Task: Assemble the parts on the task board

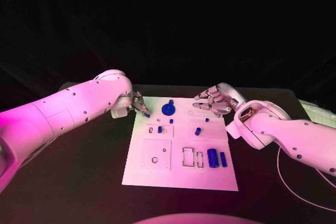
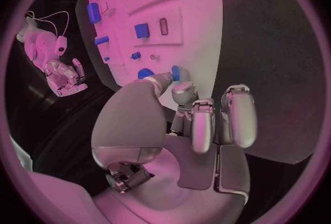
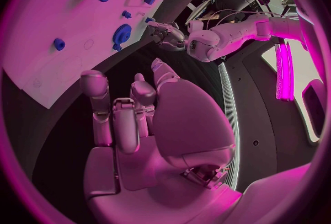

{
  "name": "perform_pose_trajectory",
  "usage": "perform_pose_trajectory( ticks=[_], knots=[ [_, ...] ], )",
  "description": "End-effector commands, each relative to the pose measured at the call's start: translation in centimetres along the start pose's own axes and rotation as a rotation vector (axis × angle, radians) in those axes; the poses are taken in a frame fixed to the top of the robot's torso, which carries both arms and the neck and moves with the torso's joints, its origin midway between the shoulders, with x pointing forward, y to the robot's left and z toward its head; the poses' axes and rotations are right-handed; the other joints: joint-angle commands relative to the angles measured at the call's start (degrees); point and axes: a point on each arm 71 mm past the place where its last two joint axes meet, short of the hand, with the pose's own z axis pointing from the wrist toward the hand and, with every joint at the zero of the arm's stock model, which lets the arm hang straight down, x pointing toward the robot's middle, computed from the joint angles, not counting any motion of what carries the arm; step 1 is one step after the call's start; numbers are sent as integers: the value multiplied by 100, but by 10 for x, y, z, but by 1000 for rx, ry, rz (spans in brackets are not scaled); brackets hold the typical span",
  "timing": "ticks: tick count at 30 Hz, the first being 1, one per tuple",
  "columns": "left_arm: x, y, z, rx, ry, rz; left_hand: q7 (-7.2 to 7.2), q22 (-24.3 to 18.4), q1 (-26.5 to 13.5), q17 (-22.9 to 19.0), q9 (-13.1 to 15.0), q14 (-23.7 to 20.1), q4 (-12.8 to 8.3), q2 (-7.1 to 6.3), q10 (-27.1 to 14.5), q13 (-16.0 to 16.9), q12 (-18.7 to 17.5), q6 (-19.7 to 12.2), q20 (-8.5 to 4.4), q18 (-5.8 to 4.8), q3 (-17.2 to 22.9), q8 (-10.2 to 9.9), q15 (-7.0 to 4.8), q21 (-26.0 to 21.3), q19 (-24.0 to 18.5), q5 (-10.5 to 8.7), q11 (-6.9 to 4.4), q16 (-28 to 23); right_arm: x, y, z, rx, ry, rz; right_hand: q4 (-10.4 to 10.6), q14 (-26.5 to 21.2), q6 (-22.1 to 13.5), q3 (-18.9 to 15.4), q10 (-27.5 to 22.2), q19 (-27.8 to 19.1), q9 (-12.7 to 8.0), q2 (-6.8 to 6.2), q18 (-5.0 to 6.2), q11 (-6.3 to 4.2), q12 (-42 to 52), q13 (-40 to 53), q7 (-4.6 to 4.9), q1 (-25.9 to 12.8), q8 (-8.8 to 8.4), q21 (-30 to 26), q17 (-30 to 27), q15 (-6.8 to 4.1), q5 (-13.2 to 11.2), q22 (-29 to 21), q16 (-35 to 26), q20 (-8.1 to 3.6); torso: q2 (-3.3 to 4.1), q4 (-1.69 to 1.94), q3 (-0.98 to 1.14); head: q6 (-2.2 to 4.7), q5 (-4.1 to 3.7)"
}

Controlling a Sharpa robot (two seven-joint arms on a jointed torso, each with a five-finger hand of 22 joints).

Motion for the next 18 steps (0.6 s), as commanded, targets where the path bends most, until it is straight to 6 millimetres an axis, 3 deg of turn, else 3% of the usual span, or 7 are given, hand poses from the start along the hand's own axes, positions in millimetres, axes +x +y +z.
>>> perform_pose_trajectory(
  ticks=[1, 12, 18],
  knots=[
    [1, -5, -5, 71, -20, -76, 7, 486, -72, 1510, 16, 605, -871, -13, 46, 15, 50, 26, 28, -20, 914, 41, 21, 42, 33, 39, -4, 17, 2, 0, 0, -10, 15, -1, 31, 417, 18, -9, -40, -47, -5, 16, 50, -8, -24, -4, 4, -35, 3, -35, 699, 4, 21, -5, -12, 9, -19, 15, 10, -7, 12],
    [15, -4, -25, 182, -79, -89, -9, 554, -174, 1510, 43, 605, -978, -87, 107, 59, 109, 68, 19, -37, 1030, 73, 10, 98, 75, 141, -20, 17, 2, -2, -1, -4, 18, 0, 31, 417, 18, -9, -40, -47, -5, 16, 50, -8, -24, -4, 4, -35, 3, -35, 699, 4, 21, -5, -12, 9, -43, 38, 13, -44, 2],
    [30, 1, -27, 199, -90, -51, -12, 569, -183, 1510, 44, 605, -996, -104, 117, 68, 120, 77, 17, -41, 1042, 76, 8, 111, 84, 150, -23, 17, 2, -3, -2, -1, 19, 0, 31, 417, 18, -9, -40, -47, -5, 16, 50, -8, -24, -4, 4, -35, 3, -35, 699, 4, 21, -5, -12, 9, -49, 50, 3, -60, 3]
  ],
)
